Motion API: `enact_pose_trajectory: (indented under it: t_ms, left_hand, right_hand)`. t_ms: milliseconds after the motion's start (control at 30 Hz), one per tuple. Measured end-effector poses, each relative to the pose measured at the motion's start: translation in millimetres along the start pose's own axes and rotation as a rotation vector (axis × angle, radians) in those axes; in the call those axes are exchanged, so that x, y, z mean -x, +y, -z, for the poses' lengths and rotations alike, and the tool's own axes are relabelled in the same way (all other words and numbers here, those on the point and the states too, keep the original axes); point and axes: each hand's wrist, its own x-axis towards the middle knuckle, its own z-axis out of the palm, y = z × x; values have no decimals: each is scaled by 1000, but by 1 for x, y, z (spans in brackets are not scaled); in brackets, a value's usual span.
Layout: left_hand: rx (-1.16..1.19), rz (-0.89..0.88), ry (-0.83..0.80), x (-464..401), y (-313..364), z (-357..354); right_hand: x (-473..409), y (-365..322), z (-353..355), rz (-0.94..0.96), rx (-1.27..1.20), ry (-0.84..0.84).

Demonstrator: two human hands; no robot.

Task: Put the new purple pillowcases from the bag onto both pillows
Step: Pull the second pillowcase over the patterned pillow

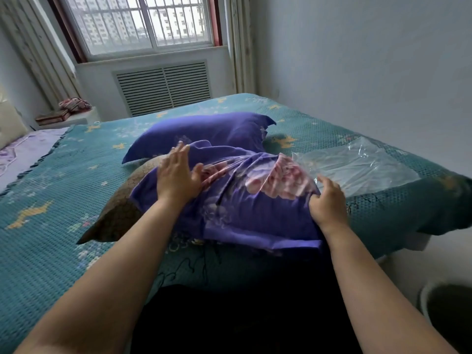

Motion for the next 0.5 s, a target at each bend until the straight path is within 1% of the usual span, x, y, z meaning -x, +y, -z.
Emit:
enact_pose_trajectory:
  t_ms: [33,100,167,200,267,333,400,433,467,500]
  left_hand:
    - [-41,-15,-106,-3,9,-2]
    - [-127,2,-296,-8,19,-8]
    - [-224,67,-424,-15,25,-6]
    - [-286,88,-454,-21,28,-4]
    - [-398,93,-454,-37,36,0]
    - [-441,56,-431,-51,43,-1]
    - [-420,-35,-411,-56,51,-8]
    - [-385,-78,-411,-56,55,-13]
    - [-345,-81,-428,-57,59,-19]
    - [-308,-44,-457,-58,62,-24]
  right_hand:
    - [-5,-5,-2,54,-33,-55]
    - [-9,-17,-2,125,-51,-232]
    - [-8,-21,-4,135,32,-411]
    - [-7,-22,-4,124,108,-465]
    - [-8,-21,-6,122,206,-499]
    - [-11,-20,-9,74,192,-500]
    - [-16,-19,-9,23,118,-527]
    - [-16,-18,-11,35,89,-553]
    - [-18,-17,-11,54,75,-586]
    - [-18,-16,-10,67,41,-614]
